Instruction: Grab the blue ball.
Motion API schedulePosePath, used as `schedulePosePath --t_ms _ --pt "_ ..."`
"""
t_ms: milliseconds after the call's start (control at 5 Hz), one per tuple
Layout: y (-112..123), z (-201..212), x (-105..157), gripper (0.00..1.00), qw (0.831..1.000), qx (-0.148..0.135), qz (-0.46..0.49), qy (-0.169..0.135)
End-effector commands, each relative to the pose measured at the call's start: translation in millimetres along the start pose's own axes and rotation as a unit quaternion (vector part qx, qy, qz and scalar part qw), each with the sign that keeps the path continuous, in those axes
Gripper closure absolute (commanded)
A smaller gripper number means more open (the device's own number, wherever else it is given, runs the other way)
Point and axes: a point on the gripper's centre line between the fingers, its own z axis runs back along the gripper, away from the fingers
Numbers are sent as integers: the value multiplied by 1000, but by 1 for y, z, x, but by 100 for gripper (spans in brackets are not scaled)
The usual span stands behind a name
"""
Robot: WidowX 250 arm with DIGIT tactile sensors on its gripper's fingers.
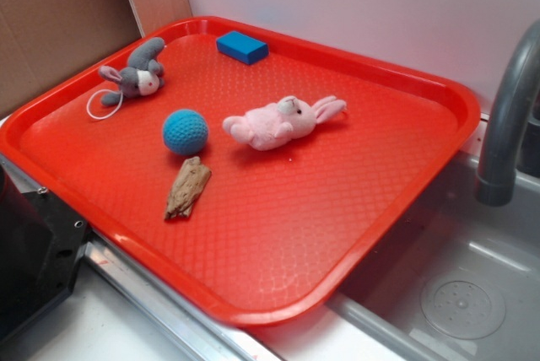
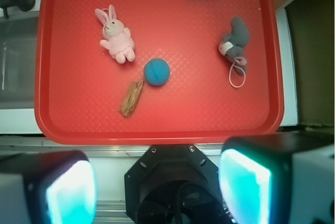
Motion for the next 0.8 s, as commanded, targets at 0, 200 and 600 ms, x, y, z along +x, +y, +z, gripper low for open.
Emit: schedulePosePath --t_ms 0,200,600 --pt "0 0 0 0 1000 0 0 0" --pt "-2 -51 9 0 998 5 -68 17" --pt "25 -115 37 0 1000 17 -4 -15"
